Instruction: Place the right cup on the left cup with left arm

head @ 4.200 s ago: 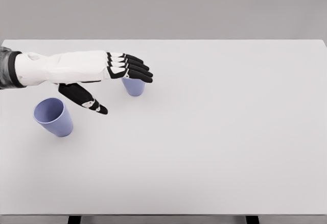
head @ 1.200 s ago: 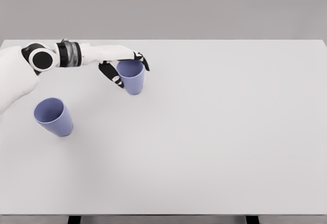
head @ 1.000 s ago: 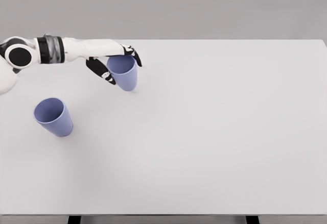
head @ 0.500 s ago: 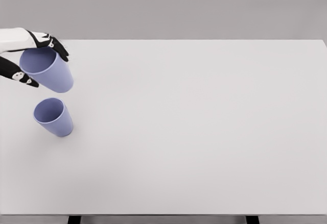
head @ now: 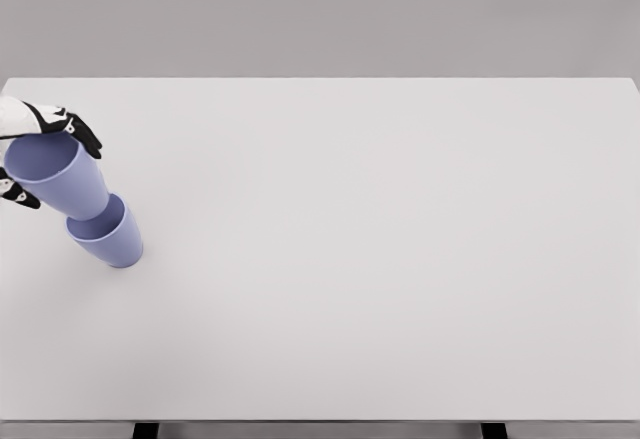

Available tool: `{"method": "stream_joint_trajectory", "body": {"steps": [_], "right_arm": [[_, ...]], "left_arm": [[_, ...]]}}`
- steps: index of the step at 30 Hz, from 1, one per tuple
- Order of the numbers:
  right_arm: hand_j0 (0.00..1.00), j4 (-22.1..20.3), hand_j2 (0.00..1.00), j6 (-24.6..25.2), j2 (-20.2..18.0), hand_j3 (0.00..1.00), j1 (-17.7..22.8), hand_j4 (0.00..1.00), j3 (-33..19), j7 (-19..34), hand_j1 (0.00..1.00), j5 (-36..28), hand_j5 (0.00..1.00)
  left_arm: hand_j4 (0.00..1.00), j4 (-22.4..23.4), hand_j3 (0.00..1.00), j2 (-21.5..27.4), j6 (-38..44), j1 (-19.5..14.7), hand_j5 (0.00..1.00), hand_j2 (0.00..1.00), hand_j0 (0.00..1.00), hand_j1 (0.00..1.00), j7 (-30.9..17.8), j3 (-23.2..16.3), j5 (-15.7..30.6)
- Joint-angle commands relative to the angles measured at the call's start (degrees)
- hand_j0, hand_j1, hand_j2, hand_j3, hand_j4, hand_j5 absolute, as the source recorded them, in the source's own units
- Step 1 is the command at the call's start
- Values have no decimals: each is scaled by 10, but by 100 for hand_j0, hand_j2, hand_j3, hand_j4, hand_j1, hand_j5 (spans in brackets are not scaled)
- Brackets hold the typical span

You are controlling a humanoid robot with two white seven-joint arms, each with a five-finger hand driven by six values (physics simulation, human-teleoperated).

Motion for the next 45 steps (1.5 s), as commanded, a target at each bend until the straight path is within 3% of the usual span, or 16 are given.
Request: {"method": "stream_joint_trajectory", "body": {"steps": [1, 20, 36, 37, 39, 45], "right_arm": [[100, 0, 100, 0, 0, 100, 0, 100, 0, 0, 100, 1, 100], [100, 0, 100, 0, 0, 100, 0, 100, 0, 0, 100, 1, 100], [100, 0, 100, 0, 0, 100, 0, 100, 0, 0, 100, 1, 100], [100, 0, 100, 0, 0, 100, 0, 100, 0, 0, 100, 1, 100], [100, 0, 100, 0, 0, 100, 0, 100, 0, 0, 100, 1, 100], [100, 0, 100, 0, 0, 100, 0, 100, 0, 0, 100, 1, 100]], "left_arm": [[53, 4, 53, -1, 2, 0, 53, 53, 53, 53, 0, -2, 4], [53, -4, 53, -5, 2, 4, 53, 53, 53, 53, 1, -1, 4], [53, 16, 53, -17, 2, 17, 53, 53, 53, 53, 5, -1, 0], [58, 16, 58, -17, 2, 17, 58, 58, 58, 58, 5, -1, -1], [77, 16, 77, -16, 2, 18, 77, 77, 77, 77, 7, -1, -2], [77, 15, 77, -16, 2, 18, 77, 77, 77, 77, 13, -1, -3]]}}
